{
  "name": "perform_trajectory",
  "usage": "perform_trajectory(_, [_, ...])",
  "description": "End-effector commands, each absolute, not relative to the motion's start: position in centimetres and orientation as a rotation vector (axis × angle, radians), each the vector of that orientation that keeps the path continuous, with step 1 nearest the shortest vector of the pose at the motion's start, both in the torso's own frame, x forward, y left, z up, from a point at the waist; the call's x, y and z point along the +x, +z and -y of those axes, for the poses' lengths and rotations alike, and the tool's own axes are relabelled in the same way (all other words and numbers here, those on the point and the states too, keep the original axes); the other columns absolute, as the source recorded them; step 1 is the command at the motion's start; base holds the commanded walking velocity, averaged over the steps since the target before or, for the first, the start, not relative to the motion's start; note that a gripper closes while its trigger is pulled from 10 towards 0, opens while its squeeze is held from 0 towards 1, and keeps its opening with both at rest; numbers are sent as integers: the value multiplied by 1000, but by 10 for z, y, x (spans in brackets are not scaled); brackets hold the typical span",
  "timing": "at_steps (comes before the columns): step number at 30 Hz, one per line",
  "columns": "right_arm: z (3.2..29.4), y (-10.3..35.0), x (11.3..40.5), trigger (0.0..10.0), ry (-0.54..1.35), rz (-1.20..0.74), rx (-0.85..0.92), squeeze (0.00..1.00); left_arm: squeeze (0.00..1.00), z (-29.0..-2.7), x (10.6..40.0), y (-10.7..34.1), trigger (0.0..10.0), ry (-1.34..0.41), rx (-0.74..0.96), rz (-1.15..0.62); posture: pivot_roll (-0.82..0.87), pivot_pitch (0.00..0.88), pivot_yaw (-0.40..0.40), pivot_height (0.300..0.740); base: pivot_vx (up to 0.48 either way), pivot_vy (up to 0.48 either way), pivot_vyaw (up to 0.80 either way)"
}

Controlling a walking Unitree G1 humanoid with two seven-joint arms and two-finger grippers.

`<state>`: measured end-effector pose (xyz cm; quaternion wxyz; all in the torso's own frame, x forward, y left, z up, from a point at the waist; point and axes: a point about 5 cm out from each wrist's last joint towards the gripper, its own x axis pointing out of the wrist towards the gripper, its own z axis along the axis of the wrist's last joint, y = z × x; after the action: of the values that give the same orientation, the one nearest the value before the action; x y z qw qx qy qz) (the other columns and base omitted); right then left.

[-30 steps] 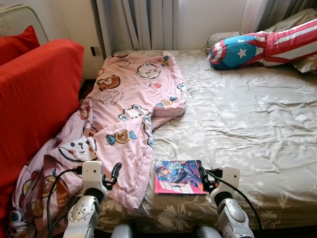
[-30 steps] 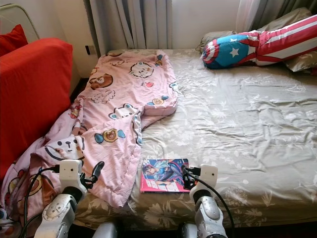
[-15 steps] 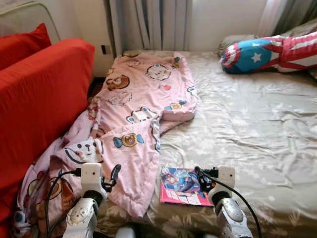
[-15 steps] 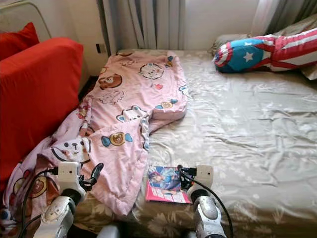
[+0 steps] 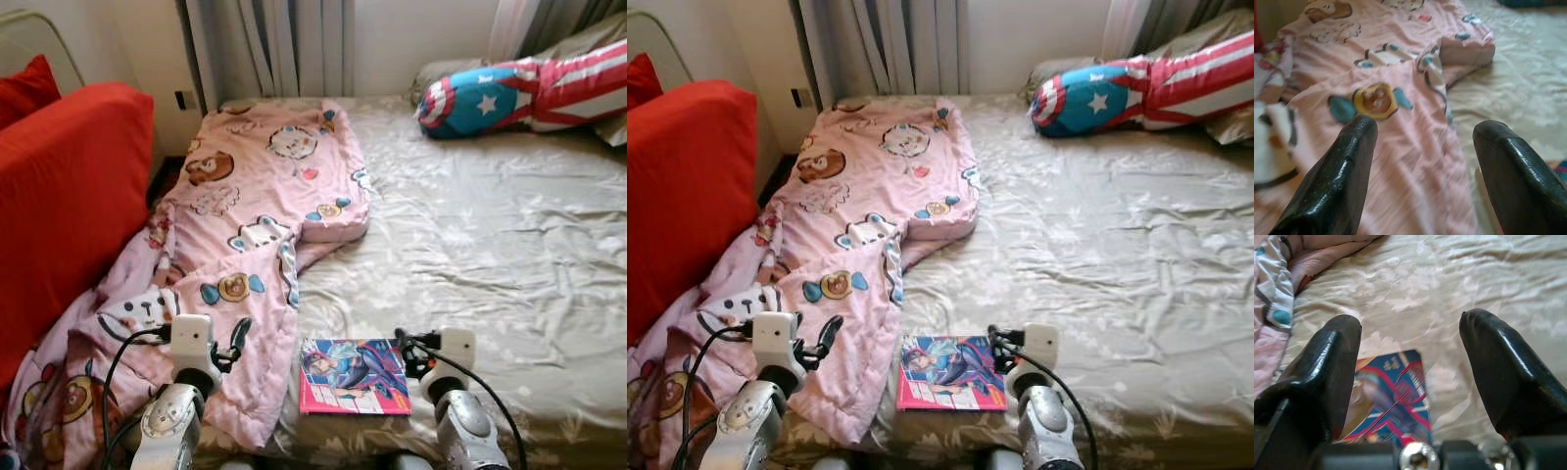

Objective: Clean up the room

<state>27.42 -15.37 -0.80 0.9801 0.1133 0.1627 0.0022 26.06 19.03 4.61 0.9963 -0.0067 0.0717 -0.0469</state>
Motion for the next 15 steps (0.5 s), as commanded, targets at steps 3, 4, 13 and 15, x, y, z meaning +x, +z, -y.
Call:
perform_trajectory(3, [165, -16, 270, 10000, -92, -384, 287, 0, 0, -192, 261, 47, 10000, -114, -3, -158, 58, 80, 21, 620, 0, 0, 0])
perform_trajectory(4, [166, -17, 269, 10000, -98, -385, 290, 0, 0, -192, 261, 47, 10000, -117, -3, -157, 58, 80, 21, 620, 0, 0, 0])
perform_trajectory(13, [180, -18, 269, 10000, -175, -399, 358, 0, 0, -185, 266, 53, 10000, -160, 11, -149, 79, 159, 44, 620, 0, 0, 0])
perform_trajectory(15, [177, -19, 270, 10000, -153, -410, 405, 0, 0, -186, 265, 55, 10000, -159, 12, -147, 95, 190, 44, 620, 0, 0, 0])
